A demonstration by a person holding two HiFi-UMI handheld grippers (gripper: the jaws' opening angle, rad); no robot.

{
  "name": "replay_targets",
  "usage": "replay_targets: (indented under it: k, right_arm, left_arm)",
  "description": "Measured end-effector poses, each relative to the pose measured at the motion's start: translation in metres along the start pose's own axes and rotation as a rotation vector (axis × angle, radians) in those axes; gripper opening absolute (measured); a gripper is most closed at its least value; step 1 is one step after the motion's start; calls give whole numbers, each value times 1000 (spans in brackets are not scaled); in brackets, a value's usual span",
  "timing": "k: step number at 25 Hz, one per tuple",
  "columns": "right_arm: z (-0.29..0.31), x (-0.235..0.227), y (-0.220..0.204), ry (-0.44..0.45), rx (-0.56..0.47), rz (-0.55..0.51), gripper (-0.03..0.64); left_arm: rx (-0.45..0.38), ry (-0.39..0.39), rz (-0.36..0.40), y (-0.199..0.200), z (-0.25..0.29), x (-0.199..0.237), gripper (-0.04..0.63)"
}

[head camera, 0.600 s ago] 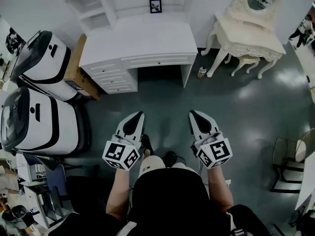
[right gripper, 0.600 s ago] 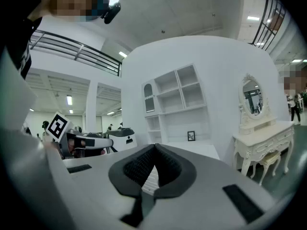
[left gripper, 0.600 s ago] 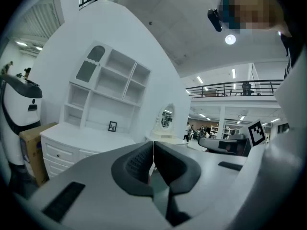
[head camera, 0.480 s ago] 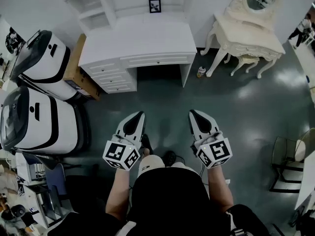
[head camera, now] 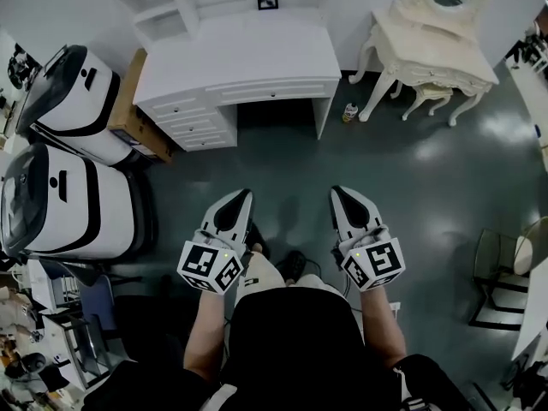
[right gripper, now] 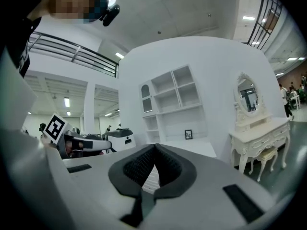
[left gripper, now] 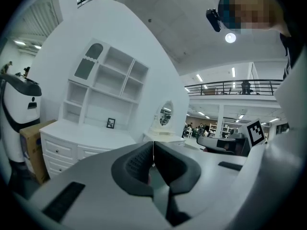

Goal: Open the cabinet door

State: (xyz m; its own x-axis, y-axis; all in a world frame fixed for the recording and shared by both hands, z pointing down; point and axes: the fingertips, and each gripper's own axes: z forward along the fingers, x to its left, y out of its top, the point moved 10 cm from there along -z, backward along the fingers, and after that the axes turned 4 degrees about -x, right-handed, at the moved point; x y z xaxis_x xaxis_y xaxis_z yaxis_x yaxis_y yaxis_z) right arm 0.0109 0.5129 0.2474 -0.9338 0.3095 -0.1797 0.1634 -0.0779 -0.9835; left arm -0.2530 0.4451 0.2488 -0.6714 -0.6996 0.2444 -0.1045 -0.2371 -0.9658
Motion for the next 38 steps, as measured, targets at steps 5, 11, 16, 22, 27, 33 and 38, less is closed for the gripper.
replay_targets:
  k: [5, 11, 16, 22, 27, 33, 38]
  right_arm:
    - [4, -3, -9, 26, -19, 11, 17]
    - [30, -10, -20, -10, 7, 18, 17]
    - [70, -21, -23, -43, 33, 21, 17]
    - [143, -36, -11, -74, 39, 15, 18]
    - [207, -44, -2, -81, 39, -20, 18]
    - [252, -55, 0, -117, 26, -18, 18]
    - [278, -62, -4, -120, 54, -11, 18]
  left_arm:
    - [49, -23, 15, -13, 6, -1, 23]
    - [73, -28, 7, -18, 25, 25, 23]
    - [85, -28, -7, -15, 55, 66, 23]
    - [88, -46, 1, 0, 104, 126, 23]
    - [93, -72, 1, 11, 145, 180, 23]
    - [94, -98, 25, 20, 180, 222, 23]
    - [117, -111, 16, 18, 203, 239, 23]
